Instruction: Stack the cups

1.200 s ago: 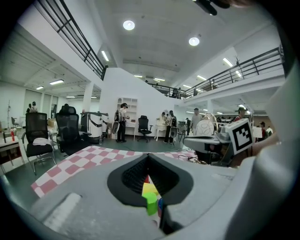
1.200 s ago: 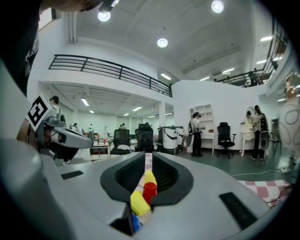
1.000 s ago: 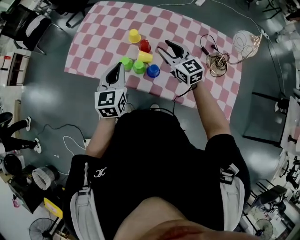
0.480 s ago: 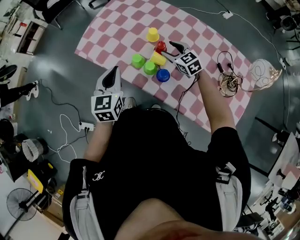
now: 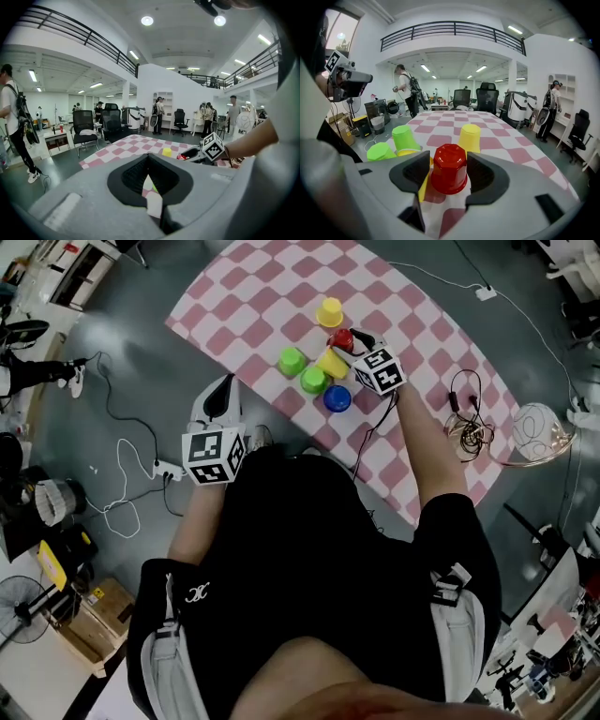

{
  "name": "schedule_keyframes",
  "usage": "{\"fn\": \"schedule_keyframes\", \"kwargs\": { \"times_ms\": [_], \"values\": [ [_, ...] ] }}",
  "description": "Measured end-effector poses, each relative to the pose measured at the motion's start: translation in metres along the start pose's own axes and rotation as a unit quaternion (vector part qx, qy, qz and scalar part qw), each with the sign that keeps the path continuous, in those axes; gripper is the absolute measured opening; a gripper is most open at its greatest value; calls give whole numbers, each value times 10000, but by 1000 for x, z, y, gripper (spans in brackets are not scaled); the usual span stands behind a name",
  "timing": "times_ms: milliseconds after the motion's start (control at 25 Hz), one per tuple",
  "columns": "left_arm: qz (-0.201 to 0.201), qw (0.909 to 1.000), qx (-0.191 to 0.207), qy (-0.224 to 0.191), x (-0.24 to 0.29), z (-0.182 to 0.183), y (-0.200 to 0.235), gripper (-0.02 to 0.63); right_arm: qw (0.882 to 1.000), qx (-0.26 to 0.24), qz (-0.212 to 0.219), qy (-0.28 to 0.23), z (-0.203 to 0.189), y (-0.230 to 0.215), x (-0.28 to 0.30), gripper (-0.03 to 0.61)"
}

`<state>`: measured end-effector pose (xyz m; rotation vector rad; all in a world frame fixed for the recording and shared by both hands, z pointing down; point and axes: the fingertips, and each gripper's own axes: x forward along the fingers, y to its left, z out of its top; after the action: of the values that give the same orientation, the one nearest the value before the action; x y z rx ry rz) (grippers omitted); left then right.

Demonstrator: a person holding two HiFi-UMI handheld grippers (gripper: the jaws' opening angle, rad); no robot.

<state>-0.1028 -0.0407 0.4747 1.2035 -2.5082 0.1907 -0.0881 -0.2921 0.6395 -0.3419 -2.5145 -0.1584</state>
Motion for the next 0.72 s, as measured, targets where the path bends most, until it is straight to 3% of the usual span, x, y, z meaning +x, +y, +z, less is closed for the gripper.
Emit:
{"fn": "schedule_keyframes", "kwargs": {
  "times_ms": [400, 720],
  "values": [
    [-74, 9999, -57, -49, 9, 5, 0, 15, 9986, 247, -269, -394, 21, -13, -13, 212],
    [-337, 9992, -56, -203, 14, 14, -3, 15, 9951, 0, -595, -795, 70, -13, -55, 212]
  ]
}}
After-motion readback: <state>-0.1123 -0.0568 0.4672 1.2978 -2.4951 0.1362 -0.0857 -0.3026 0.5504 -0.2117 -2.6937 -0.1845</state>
